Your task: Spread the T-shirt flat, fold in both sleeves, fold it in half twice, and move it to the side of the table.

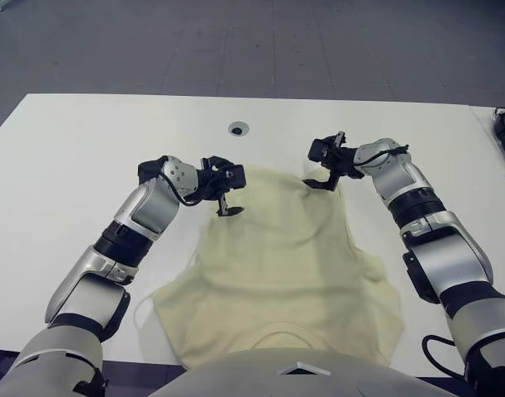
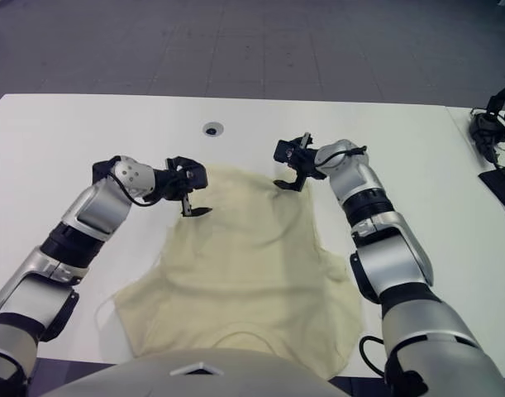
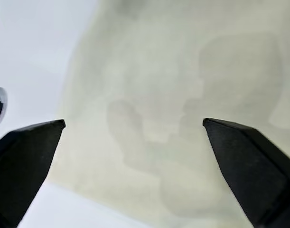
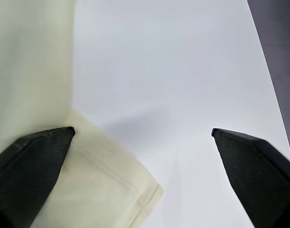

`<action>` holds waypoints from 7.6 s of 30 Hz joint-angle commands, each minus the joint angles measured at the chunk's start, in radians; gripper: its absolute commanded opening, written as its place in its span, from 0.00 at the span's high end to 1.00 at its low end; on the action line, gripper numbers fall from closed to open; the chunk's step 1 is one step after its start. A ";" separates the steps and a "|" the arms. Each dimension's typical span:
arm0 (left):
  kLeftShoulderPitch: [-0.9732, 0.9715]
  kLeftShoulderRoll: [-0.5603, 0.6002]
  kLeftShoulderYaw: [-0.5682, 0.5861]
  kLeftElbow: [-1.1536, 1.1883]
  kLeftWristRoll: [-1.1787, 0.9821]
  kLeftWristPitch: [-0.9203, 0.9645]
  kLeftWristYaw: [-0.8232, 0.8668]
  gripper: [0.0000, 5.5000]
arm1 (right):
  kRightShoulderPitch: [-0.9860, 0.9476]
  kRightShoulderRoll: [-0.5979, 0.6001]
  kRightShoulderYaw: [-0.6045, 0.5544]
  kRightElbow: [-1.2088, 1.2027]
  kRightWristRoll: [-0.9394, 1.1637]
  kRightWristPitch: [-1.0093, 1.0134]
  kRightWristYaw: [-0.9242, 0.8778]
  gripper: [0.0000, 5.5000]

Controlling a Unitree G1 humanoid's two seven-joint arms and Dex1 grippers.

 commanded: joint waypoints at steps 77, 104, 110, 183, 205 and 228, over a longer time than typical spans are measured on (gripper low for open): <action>0.746 -0.143 0.998 -0.443 -0.744 0.696 0.425 0.78 | 0.678 0.318 -0.789 -1.729 0.723 1.281 -0.522 0.02; 0.680 0.092 0.972 -0.897 -1.042 0.759 0.478 1.00 | 0.742 0.314 -0.742 -1.741 0.766 1.215 -0.611 0.02; 0.654 0.192 0.665 -0.932 -0.964 0.686 0.444 1.00 | 0.730 0.309 -0.716 -1.713 0.773 1.187 -0.621 0.02; 0.792 0.007 0.764 -0.937 -1.537 0.338 1.270 0.02 | 0.917 -0.141 -0.808 -1.726 1.311 1.540 -0.599 1.00; 0.756 0.084 0.747 -0.887 -1.600 0.343 1.247 0.02 | 0.857 -0.141 -0.854 -1.515 1.662 1.540 -0.897 0.55; 0.755 0.112 0.720 -0.889 -1.607 0.322 1.260 0.02 | 1.069 -0.422 -0.599 -1.666 1.630 1.372 -0.703 0.41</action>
